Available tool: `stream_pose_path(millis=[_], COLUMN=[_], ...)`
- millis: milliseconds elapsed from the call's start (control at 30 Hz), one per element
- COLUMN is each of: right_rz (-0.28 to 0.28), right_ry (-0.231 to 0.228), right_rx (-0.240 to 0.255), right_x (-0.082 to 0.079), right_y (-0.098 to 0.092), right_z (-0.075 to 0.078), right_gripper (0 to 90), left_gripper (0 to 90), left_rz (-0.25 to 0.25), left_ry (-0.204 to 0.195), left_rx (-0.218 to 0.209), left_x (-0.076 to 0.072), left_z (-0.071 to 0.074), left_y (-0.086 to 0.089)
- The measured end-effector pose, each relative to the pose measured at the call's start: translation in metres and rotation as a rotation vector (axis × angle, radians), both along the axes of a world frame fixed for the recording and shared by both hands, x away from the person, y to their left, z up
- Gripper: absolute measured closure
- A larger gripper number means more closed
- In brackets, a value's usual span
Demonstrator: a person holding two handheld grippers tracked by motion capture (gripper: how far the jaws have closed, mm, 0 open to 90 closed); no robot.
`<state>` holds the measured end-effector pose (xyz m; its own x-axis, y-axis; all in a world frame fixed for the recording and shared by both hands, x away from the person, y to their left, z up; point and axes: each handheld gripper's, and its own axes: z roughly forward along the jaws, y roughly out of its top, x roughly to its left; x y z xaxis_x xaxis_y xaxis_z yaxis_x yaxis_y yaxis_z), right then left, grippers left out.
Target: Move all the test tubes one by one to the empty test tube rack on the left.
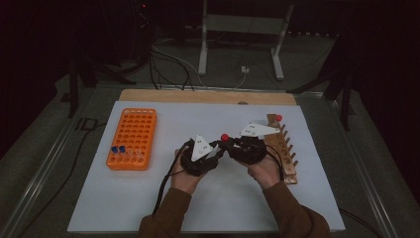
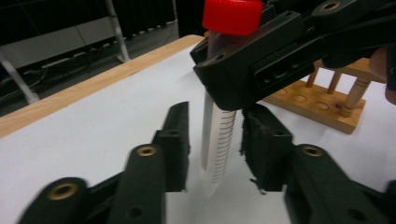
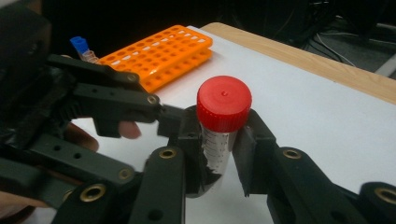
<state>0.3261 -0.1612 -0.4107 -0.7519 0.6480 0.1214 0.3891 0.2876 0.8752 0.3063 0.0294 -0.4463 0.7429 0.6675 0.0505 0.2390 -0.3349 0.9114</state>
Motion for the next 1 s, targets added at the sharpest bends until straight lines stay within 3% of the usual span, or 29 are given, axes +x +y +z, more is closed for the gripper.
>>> stream_pose_path(millis=[100,333,567,833,1000], right_rz=[0.007,0.017,0.002,-0.044,-0.08], right_ry=[0.0,0.008,-0.002,-0.011,-0.011], right_rx=[0.001,0.003,0.035,0.01,0.041], right_x=[-0.001,-0.001,0.0,-0.001,0.0], right_y=[0.001,0.0,-0.01,-0.021,-0.034], right_z=[0.0,0.0,0.003,-0.004,-0.008], right_gripper=[74.4,73.3,39.4,17.7,9.9], left_gripper=[72.3,75.2,75.4,75.3,75.3], left_rz=[-0.008,-0.019,0.009,0.035,0.051], left_ry=[0.008,0.009,0.028,0.028,0.022], left_rx=[0.003,-0.003,-0.013,-0.03,-0.032], left_x=[0.001,0.001,0.004,0.003,0.0], left_z=[-0.001,-0.001,-0.004,0.0,0.004], left_y=[0.0,0.0,0.008,0.024,0.037])
